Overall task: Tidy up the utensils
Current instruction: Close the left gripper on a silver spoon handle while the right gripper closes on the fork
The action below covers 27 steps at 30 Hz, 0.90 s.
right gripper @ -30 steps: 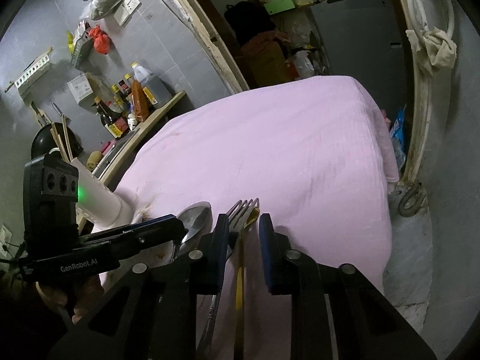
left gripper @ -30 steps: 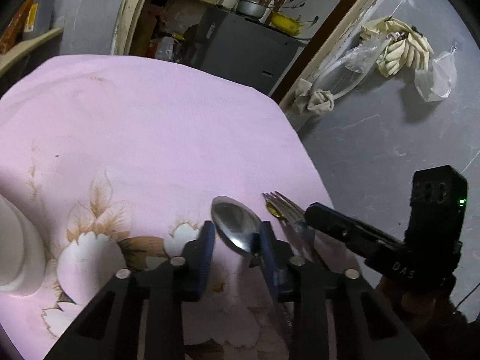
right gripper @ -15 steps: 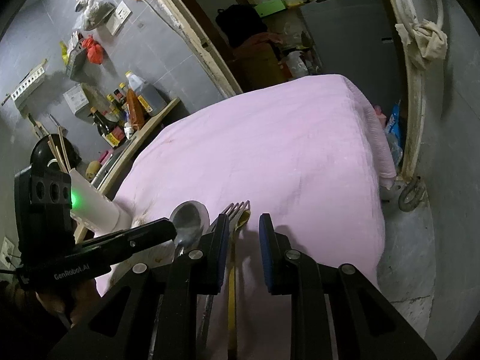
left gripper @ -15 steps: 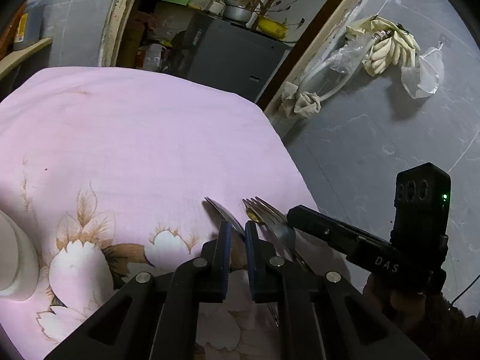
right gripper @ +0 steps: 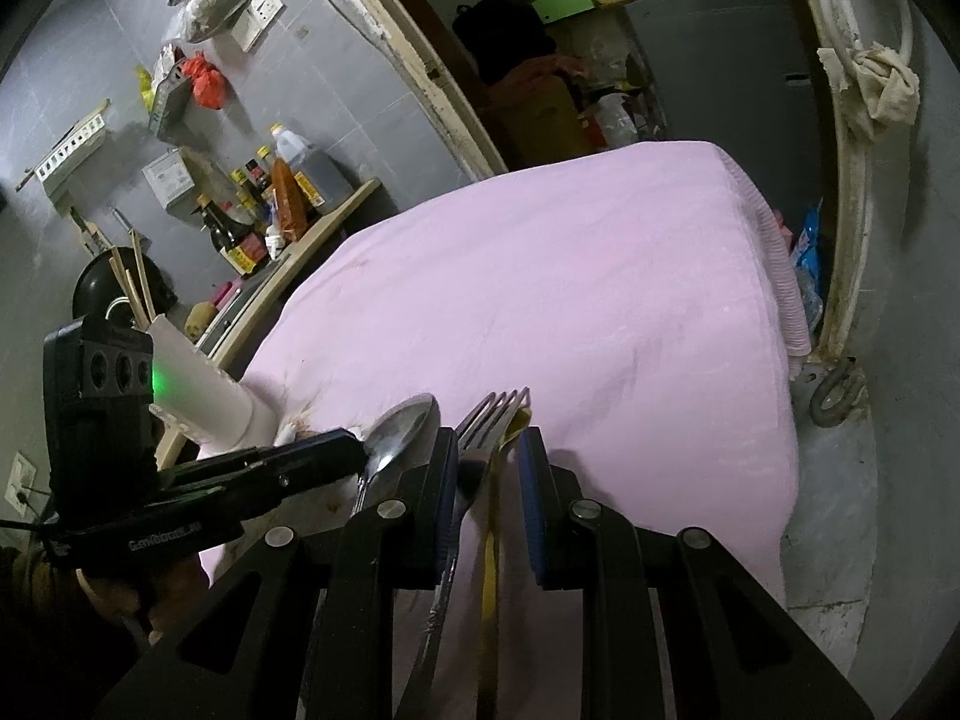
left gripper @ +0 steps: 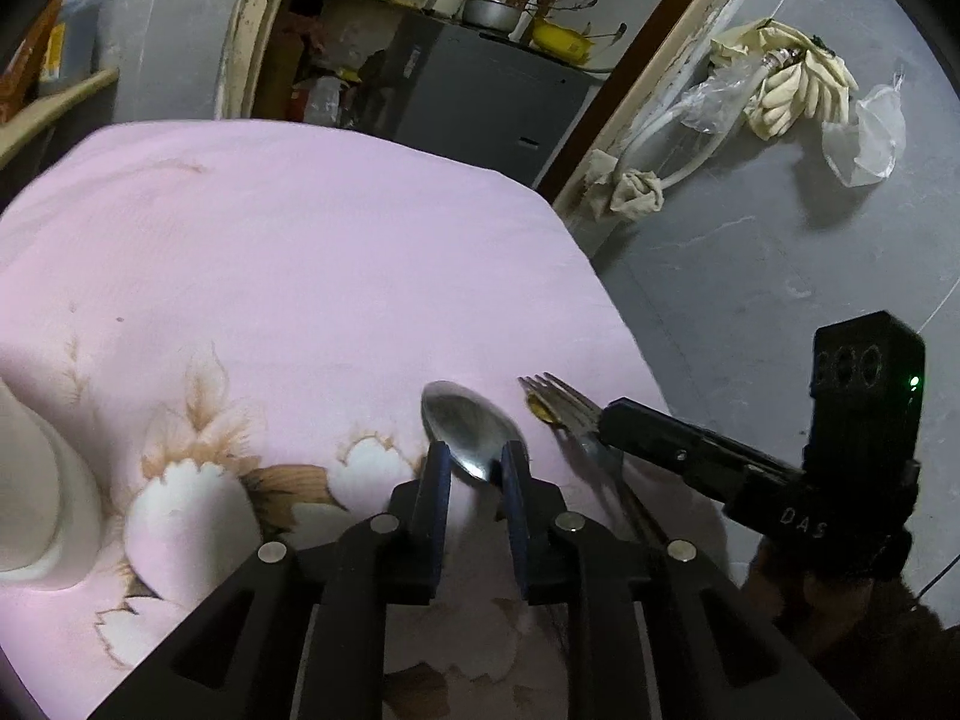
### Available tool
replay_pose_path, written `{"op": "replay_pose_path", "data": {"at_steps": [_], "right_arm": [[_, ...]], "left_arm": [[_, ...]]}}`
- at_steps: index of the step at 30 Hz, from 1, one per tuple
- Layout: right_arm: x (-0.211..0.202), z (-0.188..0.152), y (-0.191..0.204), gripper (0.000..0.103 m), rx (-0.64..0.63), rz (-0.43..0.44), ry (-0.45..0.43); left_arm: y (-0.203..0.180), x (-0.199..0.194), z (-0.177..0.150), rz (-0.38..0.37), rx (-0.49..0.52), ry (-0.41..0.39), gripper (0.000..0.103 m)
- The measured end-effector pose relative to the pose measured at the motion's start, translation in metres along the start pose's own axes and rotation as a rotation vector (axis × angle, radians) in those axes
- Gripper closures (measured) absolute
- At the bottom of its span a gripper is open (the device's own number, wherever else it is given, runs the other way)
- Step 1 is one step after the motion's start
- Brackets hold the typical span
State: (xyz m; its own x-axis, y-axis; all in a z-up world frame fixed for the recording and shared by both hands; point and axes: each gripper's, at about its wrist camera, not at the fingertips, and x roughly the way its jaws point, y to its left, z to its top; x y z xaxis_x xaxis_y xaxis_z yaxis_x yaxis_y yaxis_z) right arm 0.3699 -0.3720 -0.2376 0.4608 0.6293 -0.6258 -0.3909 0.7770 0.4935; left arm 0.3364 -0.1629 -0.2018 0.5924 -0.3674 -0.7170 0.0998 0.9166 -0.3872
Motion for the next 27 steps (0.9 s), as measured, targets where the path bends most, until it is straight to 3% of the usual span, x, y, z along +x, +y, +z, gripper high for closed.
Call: {"op": "replay_pose_path", "data": {"at_steps": [5, 7, 10, 19, 22, 27], "right_arm": [[0.003, -0.001, 0.006, 0.085, -0.031, 0.012, 0.019], [0.002, -0.001, 0.008, 0.094, -0.040, 0.019, 0.013], [-0.004, -0.002, 0.011, 0.097, -0.053, 0.010, -0.013], [-0.030, -0.008, -0.004, 0.100, 0.022, -0.057, -0.085], [-0.028, -0.007, -0.008, 0.100, 0.032, -0.052, -0.080], [-0.022, -0.008, -0.004, 0.100, 0.022, -0.045, -0.066]], "left_arm": [[0.016, 0.000, 0.000, 0.070, -0.032, 0.023, 0.090], [0.021, -0.004, -0.002, 0.041, -0.055, 0.013, 0.091], [0.017, -0.010, -0.002, 0.024, -0.049, -0.005, 0.091], [-0.009, -0.009, -0.005, -0.063, 0.002, 0.039, 0.090], [-0.017, 0.001, -0.007, -0.017, 0.034, 0.079, 0.090], [-0.018, -0.002, -0.008, 0.022, 0.037, 0.074, 0.087]]}}
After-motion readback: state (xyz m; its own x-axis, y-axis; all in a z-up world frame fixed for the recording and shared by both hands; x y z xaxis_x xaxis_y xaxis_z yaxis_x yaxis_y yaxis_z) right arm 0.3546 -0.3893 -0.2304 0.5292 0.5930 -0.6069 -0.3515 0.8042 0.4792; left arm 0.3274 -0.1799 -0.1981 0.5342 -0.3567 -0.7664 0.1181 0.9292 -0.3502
